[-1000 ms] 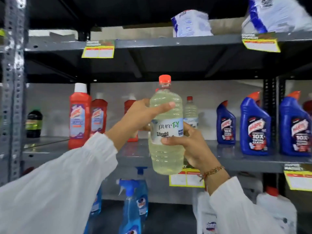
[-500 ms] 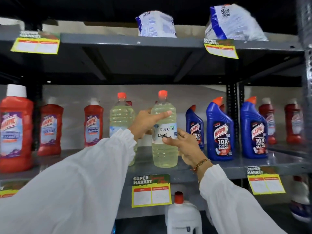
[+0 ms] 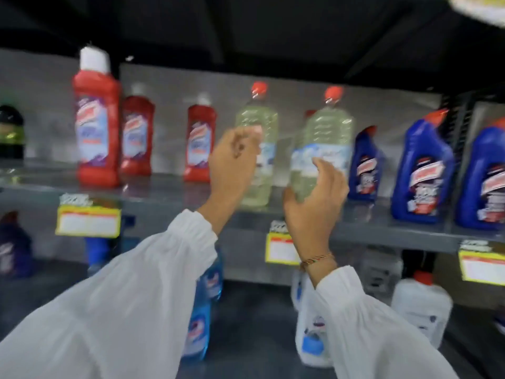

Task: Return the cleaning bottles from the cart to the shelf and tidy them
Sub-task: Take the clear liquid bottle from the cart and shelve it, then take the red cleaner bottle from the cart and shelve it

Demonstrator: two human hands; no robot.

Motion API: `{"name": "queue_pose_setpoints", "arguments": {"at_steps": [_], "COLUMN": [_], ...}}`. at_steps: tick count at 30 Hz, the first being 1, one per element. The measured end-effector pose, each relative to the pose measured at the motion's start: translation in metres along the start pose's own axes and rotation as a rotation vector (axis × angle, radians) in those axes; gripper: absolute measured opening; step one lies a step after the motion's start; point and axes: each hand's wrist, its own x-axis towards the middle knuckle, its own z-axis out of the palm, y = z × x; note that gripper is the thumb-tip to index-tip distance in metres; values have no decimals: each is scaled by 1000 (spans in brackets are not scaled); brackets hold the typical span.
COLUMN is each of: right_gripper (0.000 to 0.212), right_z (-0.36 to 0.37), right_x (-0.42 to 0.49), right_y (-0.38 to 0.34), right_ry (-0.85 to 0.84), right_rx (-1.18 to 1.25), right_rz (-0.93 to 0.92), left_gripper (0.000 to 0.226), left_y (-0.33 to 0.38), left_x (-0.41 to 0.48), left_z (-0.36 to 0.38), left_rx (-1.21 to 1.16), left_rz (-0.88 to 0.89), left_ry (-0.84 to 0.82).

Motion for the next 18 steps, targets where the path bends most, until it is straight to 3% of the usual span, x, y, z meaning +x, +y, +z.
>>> {"name": "queue_pose_setpoints", "arguments": {"at_steps": [3, 7, 11, 15, 18], "right_gripper": [36, 21, 22, 30, 29], "right_z": [50, 131, 174, 181, 167], "right_x": [-76, -222, -406, -567, -667], "right_y": [-63, -164, -270, -340, -355], "right_ry": [-59, -397, -1119, -2146, -2557], "right_rx": [142, 439, 564, 460, 283], "right_rz": [-191, -203, -114, -345, -551], "left_gripper": [19, 23, 29, 25, 30], "left_y": [2, -27, -52, -45, -32], "left_x": [-34, -100, -230, -389, -470], "left_z": [-110, -299, -494, -631, -678], "left_rx": [61, 246, 570, 339, 335], "left_rz": [42, -153, -532, -1009, -1177], "left_ry": [249, 585, 868, 1264, 1438]}}
